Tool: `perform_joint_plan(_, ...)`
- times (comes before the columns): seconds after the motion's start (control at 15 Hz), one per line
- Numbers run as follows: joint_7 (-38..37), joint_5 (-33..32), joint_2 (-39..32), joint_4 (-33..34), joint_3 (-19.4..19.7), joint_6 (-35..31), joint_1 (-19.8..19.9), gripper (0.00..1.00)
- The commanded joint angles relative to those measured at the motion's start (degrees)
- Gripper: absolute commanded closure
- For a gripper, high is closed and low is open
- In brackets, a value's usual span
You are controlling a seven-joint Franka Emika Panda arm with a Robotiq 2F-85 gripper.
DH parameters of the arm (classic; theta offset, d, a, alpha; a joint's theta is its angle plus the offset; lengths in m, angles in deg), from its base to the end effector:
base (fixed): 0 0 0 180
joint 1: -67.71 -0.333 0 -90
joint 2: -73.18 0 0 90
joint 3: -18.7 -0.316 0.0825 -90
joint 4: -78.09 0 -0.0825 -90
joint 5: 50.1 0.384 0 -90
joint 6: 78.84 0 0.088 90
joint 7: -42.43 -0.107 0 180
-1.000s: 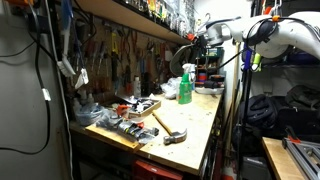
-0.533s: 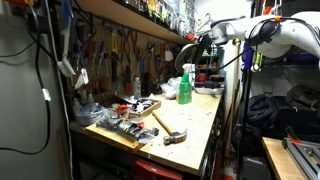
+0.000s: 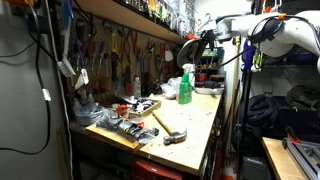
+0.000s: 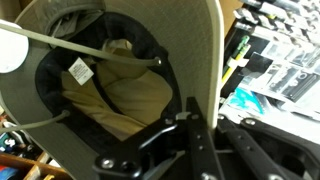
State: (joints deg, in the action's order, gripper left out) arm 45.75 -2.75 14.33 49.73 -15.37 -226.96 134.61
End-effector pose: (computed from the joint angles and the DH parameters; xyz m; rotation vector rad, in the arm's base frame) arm 0.4352 -0.6963 0.5758 -1.3208 1.3651 -1.6738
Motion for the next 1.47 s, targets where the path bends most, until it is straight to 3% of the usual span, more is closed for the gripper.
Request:
perform_joint_plan(0.0, 1.1, 2.8, 1.3, -0.3, -3.3, 7.6, 3.4, 0.99)
perform_joint_plan(0.73, -0.6, 2.6, 5.8, -2.4, -4.1, 33.0, 11.7, 0.99)
perform_joint_plan(1.4, -6.6, 3.8, 9.2, -3.4, -4.5, 45.6, 16.7, 0.99)
